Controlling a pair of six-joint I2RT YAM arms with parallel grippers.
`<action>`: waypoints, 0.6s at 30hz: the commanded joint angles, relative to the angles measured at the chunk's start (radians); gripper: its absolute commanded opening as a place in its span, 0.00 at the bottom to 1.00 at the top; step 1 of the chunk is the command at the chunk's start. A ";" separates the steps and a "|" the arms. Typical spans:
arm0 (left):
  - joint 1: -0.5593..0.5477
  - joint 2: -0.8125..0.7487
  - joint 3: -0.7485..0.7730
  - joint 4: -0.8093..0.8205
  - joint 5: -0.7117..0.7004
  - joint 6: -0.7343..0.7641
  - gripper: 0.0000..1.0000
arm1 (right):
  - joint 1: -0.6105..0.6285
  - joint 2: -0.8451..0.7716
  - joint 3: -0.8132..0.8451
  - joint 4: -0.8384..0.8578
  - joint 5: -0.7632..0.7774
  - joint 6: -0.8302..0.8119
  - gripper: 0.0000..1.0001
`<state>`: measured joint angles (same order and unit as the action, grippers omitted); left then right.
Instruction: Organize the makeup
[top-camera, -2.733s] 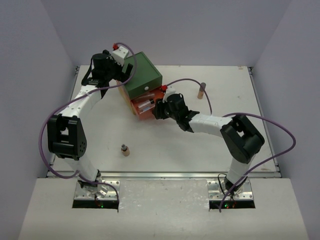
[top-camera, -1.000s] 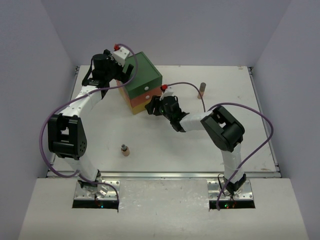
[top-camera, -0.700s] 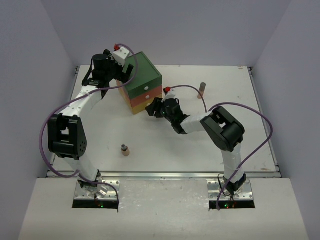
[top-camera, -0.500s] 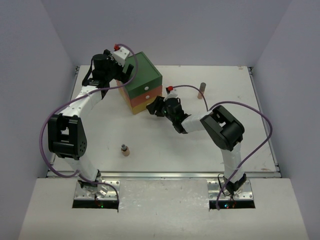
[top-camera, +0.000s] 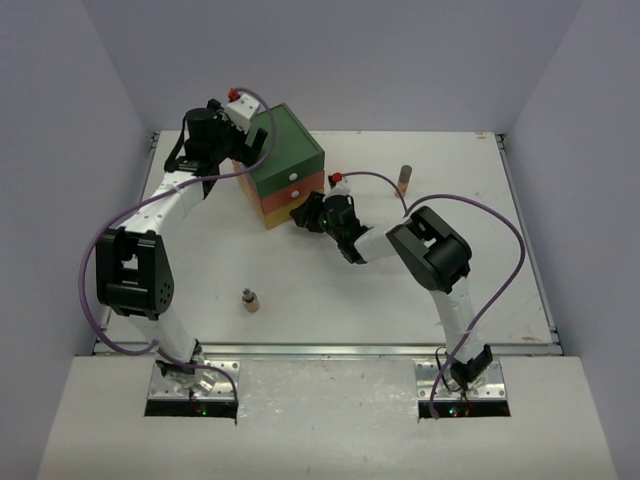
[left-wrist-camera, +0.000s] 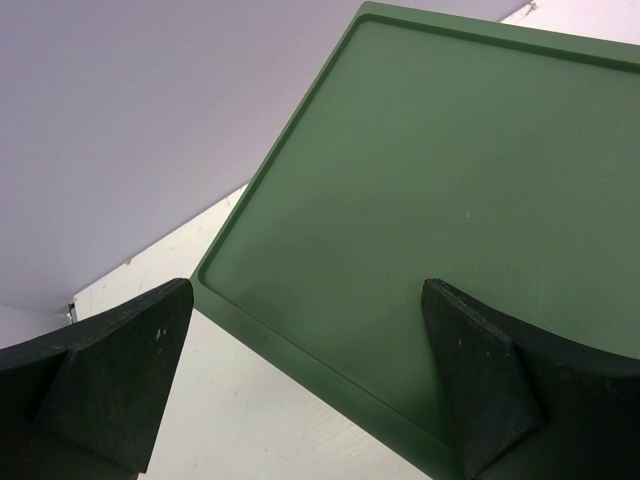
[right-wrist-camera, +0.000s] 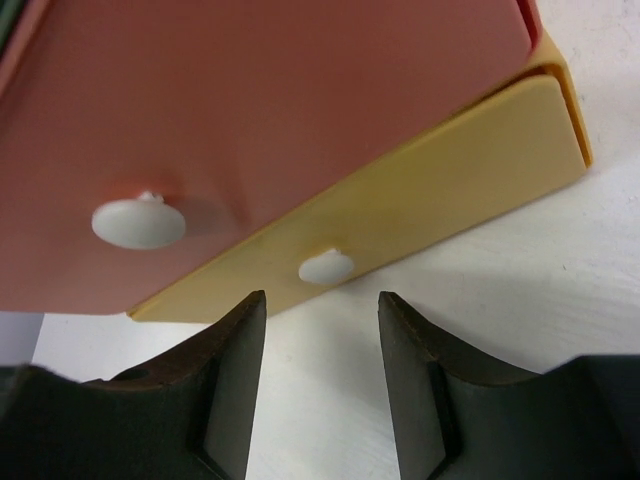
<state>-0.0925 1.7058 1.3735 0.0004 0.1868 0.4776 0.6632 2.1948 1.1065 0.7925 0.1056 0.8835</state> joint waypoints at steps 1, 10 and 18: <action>-0.004 0.055 -0.064 -0.230 -0.032 0.039 1.00 | -0.002 0.018 0.071 0.059 0.030 -0.007 0.49; -0.004 0.055 -0.067 -0.231 -0.036 0.041 1.00 | -0.003 0.037 0.087 0.058 0.066 -0.068 0.45; -0.005 0.051 -0.070 -0.232 -0.036 0.039 1.00 | -0.013 0.053 0.086 0.058 0.071 -0.086 0.41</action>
<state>-0.0925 1.7055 1.3724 0.0013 0.1864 0.4774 0.6629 2.2265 1.1641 0.7994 0.1390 0.8258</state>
